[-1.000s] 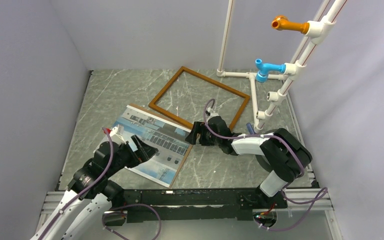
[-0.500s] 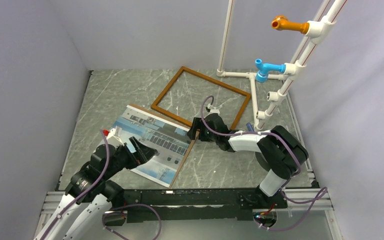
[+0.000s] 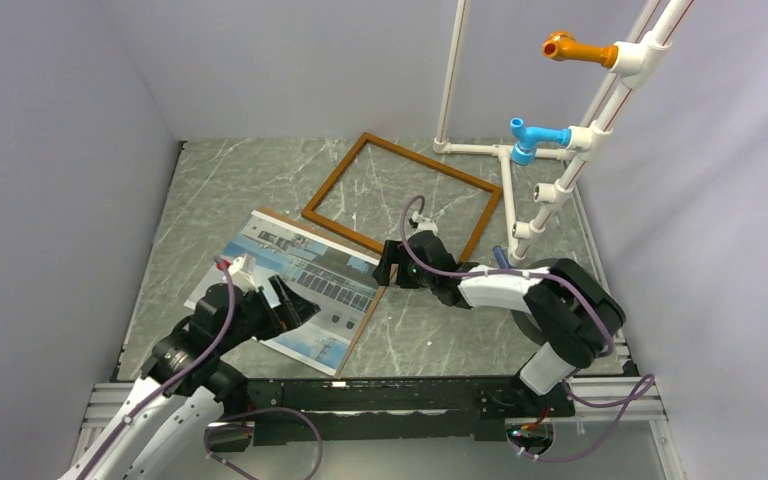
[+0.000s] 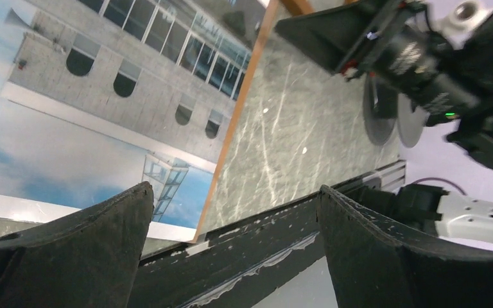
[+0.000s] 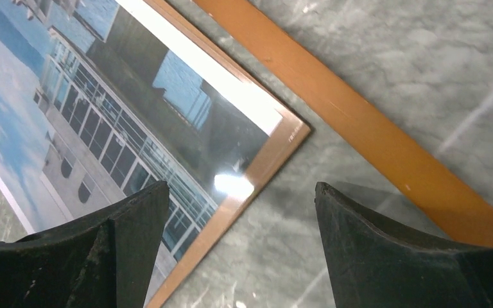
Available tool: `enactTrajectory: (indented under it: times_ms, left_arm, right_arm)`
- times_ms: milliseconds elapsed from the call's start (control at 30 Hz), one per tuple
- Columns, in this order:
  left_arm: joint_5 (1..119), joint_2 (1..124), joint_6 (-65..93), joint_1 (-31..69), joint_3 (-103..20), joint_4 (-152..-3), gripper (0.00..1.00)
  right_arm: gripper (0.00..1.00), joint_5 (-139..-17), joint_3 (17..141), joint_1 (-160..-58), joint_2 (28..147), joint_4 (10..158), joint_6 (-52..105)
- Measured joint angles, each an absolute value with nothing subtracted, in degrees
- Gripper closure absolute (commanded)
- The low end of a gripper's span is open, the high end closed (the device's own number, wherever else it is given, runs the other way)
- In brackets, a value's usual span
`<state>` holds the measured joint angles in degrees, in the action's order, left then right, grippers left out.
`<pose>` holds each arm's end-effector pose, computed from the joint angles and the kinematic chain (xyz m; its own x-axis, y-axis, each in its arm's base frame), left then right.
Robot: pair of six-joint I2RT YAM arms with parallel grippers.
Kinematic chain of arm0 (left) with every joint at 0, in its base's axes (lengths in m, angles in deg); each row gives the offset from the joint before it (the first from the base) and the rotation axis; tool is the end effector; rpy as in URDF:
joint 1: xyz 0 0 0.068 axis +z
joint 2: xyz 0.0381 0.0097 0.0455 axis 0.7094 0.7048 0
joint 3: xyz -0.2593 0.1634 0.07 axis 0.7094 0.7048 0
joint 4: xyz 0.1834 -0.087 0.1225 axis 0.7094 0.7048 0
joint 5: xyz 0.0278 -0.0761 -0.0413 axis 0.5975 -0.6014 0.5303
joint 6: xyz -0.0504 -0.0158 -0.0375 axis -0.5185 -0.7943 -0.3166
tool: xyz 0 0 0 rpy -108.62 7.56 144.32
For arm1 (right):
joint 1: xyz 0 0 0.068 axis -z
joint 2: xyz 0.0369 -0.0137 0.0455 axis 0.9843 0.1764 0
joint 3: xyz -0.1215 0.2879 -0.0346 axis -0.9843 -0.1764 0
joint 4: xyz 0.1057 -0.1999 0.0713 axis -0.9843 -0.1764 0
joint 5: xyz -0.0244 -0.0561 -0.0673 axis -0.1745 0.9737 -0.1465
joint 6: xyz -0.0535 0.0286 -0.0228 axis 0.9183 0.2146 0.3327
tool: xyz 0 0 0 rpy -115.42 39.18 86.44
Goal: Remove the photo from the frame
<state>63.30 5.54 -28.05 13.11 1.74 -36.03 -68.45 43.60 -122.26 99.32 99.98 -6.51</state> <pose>0.0342 -0.0264 0.2486 -0.7211 -0.5003 -0.4792 0.0118 0.6828 -0.7305 0.2333 0.2109 0.2065 -0.7624 0.1670 -0.6252 -0.2188 0.8427 0.4919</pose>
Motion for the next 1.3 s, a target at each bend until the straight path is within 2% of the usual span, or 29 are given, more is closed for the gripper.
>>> enactTrajectory:
  times_ms: [167,367,533,700,867,1033,1167,1300]
  left_arm:
    - [60.39,12.18,-26.63,13.11,4.71,-39.01,0.01]
    - [58.82,17.82,-26.14,13.11,8.07,-45.15,0.01]
    - [58.82,21.23,-25.58,13.11,9.41,-49.04,0.01]
    - [58.88,23.90,-25.73,13.11,12.05,-53.74,0.04]
    - [58.95,21.10,-26.25,13.11,15.55,-53.72,0.01]
    - [59.89,17.80,-25.36,13.11,12.93,-52.08,0.01]
    - [61.03,20.64,-23.89,13.11,7.66,-50.79,0.01]
    - [61.92,23.61,-22.30,13.44,4.77,-50.59,0.00]
  right_arm:
    - [0.14,-67.93,41.66,-122.61,92.33,93.86,-7.19]
    - [0.16,-76.26,32.96,-122.76,84.46,99.17,-13.46]
    - [0.20,-83.27,26.68,-123.59,86.71,107.30,-20.85]
    - [0.22,-87.43,26.27,-125.86,90.89,114.86,-26.33]
    - [0.23,-88.54,26.14,-129.69,94.21,120.74,-29.42]
    - [0.23,-87.99,27.03,-131.33,95.45,119.74,-28.74]
    - [0.23,-85.26,30.36,-132.62,93.55,112.90,-25.44]
    - [0.24,-84.32,30.90,-133.10,91.87,112.02,-24.48]
